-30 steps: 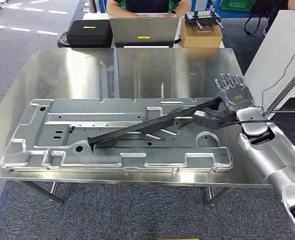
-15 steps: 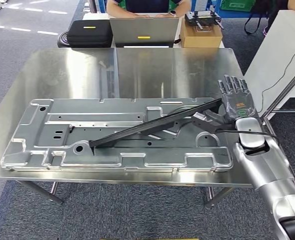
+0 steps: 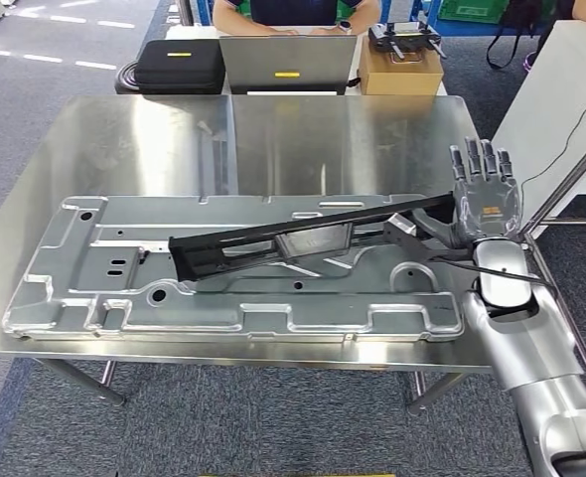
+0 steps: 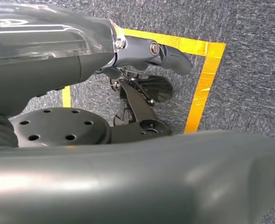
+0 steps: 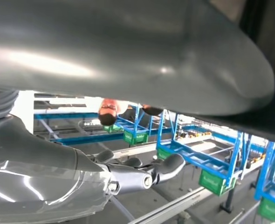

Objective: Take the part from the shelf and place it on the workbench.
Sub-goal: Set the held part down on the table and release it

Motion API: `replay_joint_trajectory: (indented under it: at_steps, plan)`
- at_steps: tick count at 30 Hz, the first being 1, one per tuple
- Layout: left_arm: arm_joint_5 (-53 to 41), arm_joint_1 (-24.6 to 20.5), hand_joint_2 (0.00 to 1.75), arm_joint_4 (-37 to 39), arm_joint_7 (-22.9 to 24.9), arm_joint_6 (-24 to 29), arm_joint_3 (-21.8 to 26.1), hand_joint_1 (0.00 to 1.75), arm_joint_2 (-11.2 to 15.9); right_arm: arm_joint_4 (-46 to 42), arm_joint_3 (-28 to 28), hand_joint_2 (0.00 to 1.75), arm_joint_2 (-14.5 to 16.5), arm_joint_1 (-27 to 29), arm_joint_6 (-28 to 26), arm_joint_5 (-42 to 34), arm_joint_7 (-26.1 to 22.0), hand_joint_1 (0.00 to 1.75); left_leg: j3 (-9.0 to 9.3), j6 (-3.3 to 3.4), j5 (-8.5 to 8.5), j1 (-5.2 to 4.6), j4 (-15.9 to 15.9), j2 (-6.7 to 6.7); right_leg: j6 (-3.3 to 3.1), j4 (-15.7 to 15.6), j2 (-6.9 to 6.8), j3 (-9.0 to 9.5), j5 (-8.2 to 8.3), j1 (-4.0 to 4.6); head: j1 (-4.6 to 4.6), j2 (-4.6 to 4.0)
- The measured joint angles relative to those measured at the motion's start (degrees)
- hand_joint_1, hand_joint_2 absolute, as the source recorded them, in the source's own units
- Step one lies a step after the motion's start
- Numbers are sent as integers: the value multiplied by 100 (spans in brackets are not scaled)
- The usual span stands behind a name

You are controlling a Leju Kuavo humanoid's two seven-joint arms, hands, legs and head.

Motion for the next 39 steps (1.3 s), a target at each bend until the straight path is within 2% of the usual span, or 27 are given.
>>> replay_joint_trajectory:
  at_steps: [4, 8, 11, 16, 24, 26, 28, 31, 33, 36, 39]
  plan:
    - [-27, 0, 0, 0, 6, 0, -4, 0, 0, -269, -423, 0, 149, 163, -187, -451, -434, 0, 0, 0, 0, 1, 0, 0, 0, 0, -1, 0, 0, 0, 0, 0]
    - [-27, 0, 0, 0, 5, -2, -5, 0, 0, -654, -854, 0, 374, 338, -171, -1649, -1134, 0, 0, 0, -1, 2, 0, 0, 0, 0, -1, 0, -1, 0, 0, 0]
    - [-27, 1, 0, 0, 5, -10, -5, 0, 0, -813, -1066, 0, 469, 402, -8, -2265, -1461, 0, 0, -1, -1, 2, -1, 0, 0, 0, -1, 0, -1, 0, 0, 0]
    - [-27, 2, 0, 0, -4, -39, -5, 0, 0, -820, -1194, 0, 486, 449, 230, -2703, -1709, 0, 2, -1, -1, 1, 0, 0, 0, 0, 0, 3, 0, 0, 0, 0]
    - [-29, 3, 0, 0, -17, -68, -5, 0, 0, -424, -1146, 0, 317, 424, 495, -3394, -2088, 0, 2, 0, -2, 0, 1, 0, 0, 0, -2, 5, 0, 0, 0, 0]
    - [-32, 3, 0, 0, -19, -79, -5, 0, 0, -417, -1146, 0, 315, 462, 617, -4028, -2403, 0, 3, 0, -2, 0, 1, 0, 1, 0, -1, 4, -1, 0, 0, 0]
    - [-38, 5, 0, 0, -19, -103, -5, 0, 0, -525, -1182, 0, 350, 571, 941, -5136, -2887, 0, 3, 0, -2, 2, 1, -2, 1, -1, -2, 4, -1, 0, 0, 0]
    - [-47, 16, 0, 0, -40, -162, -5, 0, 1, -1025, -1300, 0, 512, 906, 1713, -7090, -3693, 0, 3, 0, -3, 4, 0, -4, 2, -1, -3, 4, -3, 0, 0, 0]
    - [-47, 22, 0, 0, -83, -198, -6, 0, 1, -1513, -1367, 0, 669, 1166, 2227, -8060, -4055, 0, 2, -1, -4, 6, 0, -3, 2, -1, -2, 3, -5, 1, 0, 0]
    - [-42, 24, 0, 0, -127, -243, -5, 0, 2, -2319, -1399, 0, 934, 1494, 2846, -8877, -4310, 0, 2, -2, -4, 7, -2, -3, 2, -1, -1, 3, -6, 1, 0, 0]
    - [-33, 25, 0, 0, -130, -262, -5, 0, 2, -3057, -1346, 0, 1188, 1710, 3363, -9390, -4459, 0, 2, -2, -4, 7, -3, -3, 2, -1, -1, 5, -6, 2, 0, 0]
